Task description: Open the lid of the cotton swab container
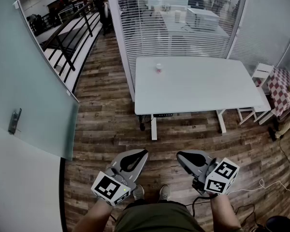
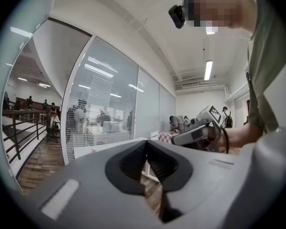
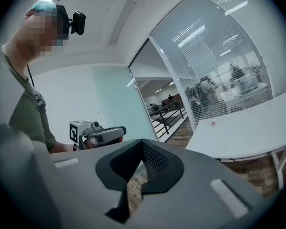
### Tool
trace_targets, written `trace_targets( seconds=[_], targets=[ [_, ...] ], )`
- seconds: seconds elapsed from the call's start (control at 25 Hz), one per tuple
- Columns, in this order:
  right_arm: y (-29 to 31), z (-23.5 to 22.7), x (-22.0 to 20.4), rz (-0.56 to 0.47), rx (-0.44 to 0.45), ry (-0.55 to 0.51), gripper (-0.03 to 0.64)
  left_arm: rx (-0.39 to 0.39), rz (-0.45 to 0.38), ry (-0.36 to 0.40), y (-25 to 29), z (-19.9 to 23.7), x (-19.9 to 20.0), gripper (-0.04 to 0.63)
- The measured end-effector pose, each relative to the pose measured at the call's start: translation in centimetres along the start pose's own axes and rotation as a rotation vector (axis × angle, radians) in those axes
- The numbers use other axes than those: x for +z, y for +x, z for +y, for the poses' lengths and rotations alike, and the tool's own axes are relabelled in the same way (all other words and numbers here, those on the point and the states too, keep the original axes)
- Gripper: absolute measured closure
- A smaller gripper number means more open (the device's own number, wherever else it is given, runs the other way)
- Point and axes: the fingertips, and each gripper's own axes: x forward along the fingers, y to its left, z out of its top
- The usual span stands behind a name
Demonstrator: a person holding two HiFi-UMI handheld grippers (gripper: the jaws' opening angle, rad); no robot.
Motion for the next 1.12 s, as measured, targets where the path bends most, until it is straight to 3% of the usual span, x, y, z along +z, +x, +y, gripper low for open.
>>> trace_targets(
  seconds=[0.4, 1.12],
  targets=[
    [-1.9, -1.3, -0.1, -0.011, 0.033, -0.005, 0.607, 0.027, 0.015, 0.009, 1.7, -1.7, -0.6, 0.588],
    [-3.1, -5.6, -1.0, 0.01, 0.014, 0.042, 0.607, 0.098, 0.027, -0.028, 3.7, -1.7, -2.2, 0.588]
  ],
)
